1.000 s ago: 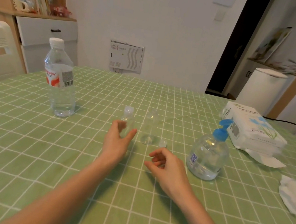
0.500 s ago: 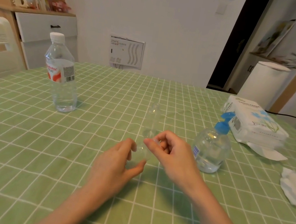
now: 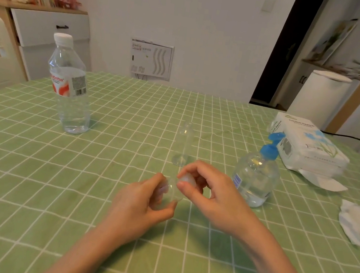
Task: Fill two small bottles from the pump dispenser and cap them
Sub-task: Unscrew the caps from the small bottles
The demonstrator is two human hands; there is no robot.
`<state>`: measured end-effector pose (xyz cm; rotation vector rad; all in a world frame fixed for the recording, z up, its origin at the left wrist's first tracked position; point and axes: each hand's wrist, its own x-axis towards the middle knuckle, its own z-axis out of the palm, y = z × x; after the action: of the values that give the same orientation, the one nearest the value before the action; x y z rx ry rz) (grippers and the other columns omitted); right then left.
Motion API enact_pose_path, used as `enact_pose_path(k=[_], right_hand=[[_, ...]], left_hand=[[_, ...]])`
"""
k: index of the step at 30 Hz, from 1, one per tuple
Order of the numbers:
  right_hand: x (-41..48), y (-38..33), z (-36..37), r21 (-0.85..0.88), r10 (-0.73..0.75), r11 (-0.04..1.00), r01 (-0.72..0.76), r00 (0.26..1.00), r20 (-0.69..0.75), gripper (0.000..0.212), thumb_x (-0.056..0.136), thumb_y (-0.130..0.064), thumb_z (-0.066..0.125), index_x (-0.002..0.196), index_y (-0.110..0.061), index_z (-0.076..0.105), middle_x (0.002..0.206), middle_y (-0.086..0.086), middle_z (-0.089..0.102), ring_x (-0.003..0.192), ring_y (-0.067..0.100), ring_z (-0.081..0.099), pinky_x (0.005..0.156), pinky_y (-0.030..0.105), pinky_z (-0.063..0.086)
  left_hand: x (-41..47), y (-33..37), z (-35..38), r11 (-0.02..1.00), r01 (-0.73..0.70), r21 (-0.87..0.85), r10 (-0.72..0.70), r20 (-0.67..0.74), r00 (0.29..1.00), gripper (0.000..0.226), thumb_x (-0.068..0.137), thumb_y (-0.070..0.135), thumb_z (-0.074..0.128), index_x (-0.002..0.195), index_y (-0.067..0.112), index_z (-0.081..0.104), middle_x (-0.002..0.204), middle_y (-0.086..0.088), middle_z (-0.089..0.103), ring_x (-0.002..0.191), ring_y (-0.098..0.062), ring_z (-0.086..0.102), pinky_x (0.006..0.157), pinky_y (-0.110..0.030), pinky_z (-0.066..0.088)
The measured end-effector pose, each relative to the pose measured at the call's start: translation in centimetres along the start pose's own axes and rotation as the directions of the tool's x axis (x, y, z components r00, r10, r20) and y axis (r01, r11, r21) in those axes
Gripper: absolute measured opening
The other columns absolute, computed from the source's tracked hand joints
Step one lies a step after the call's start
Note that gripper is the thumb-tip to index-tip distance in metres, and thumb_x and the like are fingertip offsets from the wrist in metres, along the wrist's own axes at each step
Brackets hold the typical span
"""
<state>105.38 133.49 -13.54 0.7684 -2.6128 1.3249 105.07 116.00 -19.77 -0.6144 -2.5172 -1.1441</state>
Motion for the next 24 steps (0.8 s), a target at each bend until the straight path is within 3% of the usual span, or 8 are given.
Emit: enact_pose_path(k=[2,4,6,8,12,16,20,24], right_hand=[[-0.09,0.12,-0.11,0.019,0.01,1.0,-0.011,1.0,0.03,0.019,0.089,-0.018,0.063,0.107,-0.021,0.061,0.095,-0.004,0.06,0.082,0.011,0.056,0.076,0.024,0.049],[-0.01,0.27,0.0,0.022,0.059,0.998,-0.06,0.997,0.041,0.025,0.087,-0.028,0.066,0.111,-0.025,0.058,0.099,-0.004,0.059,0.087,0.01,0.056,0.078,0.022,0.049],[0.17,0.24,0.18,0.02,0.105,0.994,-0.106,0.994,0.028,0.022,0.083,-0.04,0.066,0.096,-0.024,0.057,0.086,-0.001,0.059,0.074,0.009,0.052,0.072,0.021,0.046],[0.23,0.32,0.24,0.011,0.114,0.993,-0.114,0.993,0.02,0.019,0.084,-0.04,0.065,0.083,-0.024,0.054,0.073,0.001,0.054,0.064,0.008,0.046,0.065,0.023,0.043],[0.02,0.45,0.09,0.069,0.069,0.995,-0.071,0.997,0.03,0.012,0.085,-0.025,0.068,0.094,-0.026,0.06,0.083,0.001,0.063,0.075,0.016,0.057,0.074,0.029,0.049],[0.01,0.61,0.12,0.072,0.127,0.989,-0.128,0.992,0.023,0.019,0.079,-0.042,0.068,0.09,-0.031,0.058,0.077,-0.003,0.058,0.066,0.005,0.051,0.068,0.023,0.046],[-0.24,0.82,-0.05,0.095,0.114,0.989,-0.116,0.993,0.03,0.014,0.082,-0.03,0.069,0.094,-0.03,0.061,0.077,-0.007,0.059,0.069,0.005,0.054,0.073,0.028,0.049],[-0.14,0.8,-0.15,0.066,0.145,0.987,-0.147,0.989,0.035,0.015,0.08,-0.04,0.069,0.089,-0.033,0.058,0.075,-0.007,0.057,0.067,0.004,0.05,0.07,0.027,0.048]], left_hand=[[0.0,-0.22,-0.05,0.999,0.011,0.045,-0.01,-0.02,1.0,0.029,0.069,0.046,0.063,0.069,0.036,0.036,0.054,0.01,0.042,0.051,-0.007,0.042,0.049,-0.02,0.034],[-0.01,-0.43,-0.09,0.996,0.017,0.083,-0.015,-0.03,0.999,0.026,0.068,0.049,0.06,0.072,0.037,0.037,0.055,0.01,0.043,0.05,-0.007,0.043,0.048,-0.021,0.034],[-0.07,-0.59,-0.14,0.994,0.019,0.109,-0.016,-0.034,0.999,0.024,0.067,0.054,0.054,0.074,0.039,0.037,0.056,0.012,0.044,0.05,-0.005,0.044,0.046,-0.02,0.034],[-0.16,-0.71,-0.12,0.991,0.015,0.132,-0.01,-0.04,0.999,0.026,0.067,0.057,0.053,0.078,0.04,0.036,0.058,0.014,0.046,0.052,-0.003,0.046,0.047,-0.019,0.034],[-0.24,-0.84,-0.14,0.99,0.002,0.14,0.006,-0.062,0.998,0.028,0.068,0.057,0.054,0.083,0.042,0.036,0.061,0.016,0.048,0.053,0.0,0.048,0.047,-0.022,0.039],[-0.21,-0.86,-0.1,0.988,-0.013,0.151,0.023,-0.065,0.998,0.026,0.069,0.058,0.052,0.083,0.042,0.036,0.062,0.015,0.049,0.054,-0.001,0.05,0.046,-0.021,0.039],[-0.26,-0.84,-0.06,0.984,-0.013,0.177,0.023,-0.052,0.998,0.027,0.069,0.059,0.051,0.084,0.042,0.036,0.064,0.017,0.05,0.055,0.001,0.05,0.047,-0.02,0.04],[-0.3,-0.82,-0.08,0.981,-0.022,0.193,0.031,-0.043,0.999,0.027,0.07,0.057,0.053,0.085,0.044,0.035,0.065,0.017,0.05,0.056,0.002,0.05,0.047,-0.015,0.036]])
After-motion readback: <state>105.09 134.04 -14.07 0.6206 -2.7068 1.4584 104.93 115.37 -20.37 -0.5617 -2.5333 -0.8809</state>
